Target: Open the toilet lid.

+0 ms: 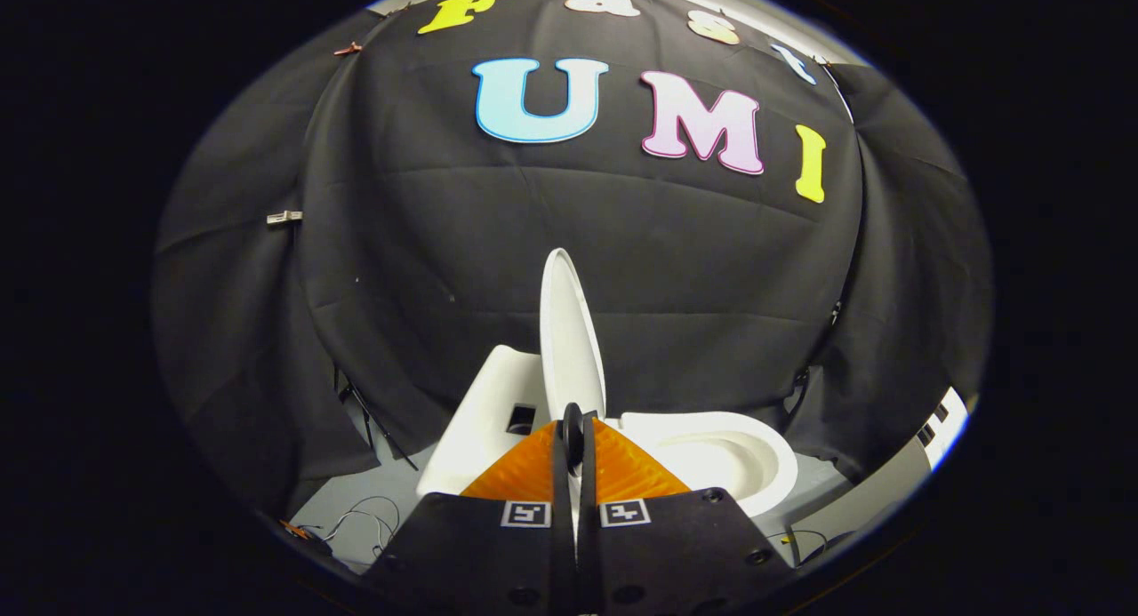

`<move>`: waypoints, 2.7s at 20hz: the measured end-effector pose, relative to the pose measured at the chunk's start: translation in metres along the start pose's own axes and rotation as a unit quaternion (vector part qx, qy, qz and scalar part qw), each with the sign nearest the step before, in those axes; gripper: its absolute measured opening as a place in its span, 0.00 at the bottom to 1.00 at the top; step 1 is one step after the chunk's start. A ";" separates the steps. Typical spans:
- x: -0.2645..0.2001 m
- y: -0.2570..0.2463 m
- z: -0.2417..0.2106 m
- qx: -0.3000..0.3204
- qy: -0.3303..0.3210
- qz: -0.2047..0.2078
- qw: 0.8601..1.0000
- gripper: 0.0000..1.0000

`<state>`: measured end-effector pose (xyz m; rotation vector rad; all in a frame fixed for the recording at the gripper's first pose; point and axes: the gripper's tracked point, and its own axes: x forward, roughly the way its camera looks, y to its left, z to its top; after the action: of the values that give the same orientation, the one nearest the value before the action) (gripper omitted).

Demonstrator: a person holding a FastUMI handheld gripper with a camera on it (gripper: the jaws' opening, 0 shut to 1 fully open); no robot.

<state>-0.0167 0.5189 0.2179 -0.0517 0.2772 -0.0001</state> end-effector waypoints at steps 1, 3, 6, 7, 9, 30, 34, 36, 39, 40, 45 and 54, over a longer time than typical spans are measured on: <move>-0.001 0.001 -0.001 -0.002 -0.001 0.000 1.000 0.06; 0.000 0.002 -0.001 -0.005 -0.005 0.002 1.000 0.07; 0.000 0.003 0.000 -0.004 -0.007 0.005 1.000 0.08; 0.001 0.003 0.000 -0.005 -0.007 0.006 1.000 0.08; 0.001 0.004 -0.001 -0.004 -0.007 0.008 1.000 0.08; -0.002 0.015 -0.021 -0.023 -0.012 0.059 0.998 0.99; -0.010 0.000 -0.010 -0.020 -0.020 0.068 0.997 0.99; -0.017 -0.011 -0.001 -0.014 -0.029 0.078 0.996 0.99; -0.026 -0.037 0.010 -0.001 -0.040 0.094 0.995 0.99; -0.029 -0.051 0.014 0.000 -0.042 0.095 0.995 0.99; -0.043 -0.120 0.025 0.018 -0.060 0.111 0.992 0.99; -0.032 -0.279 0.017 0.018 -0.124 0.087 0.988 0.99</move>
<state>-0.0404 0.2410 0.2575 0.0089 0.0312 0.1732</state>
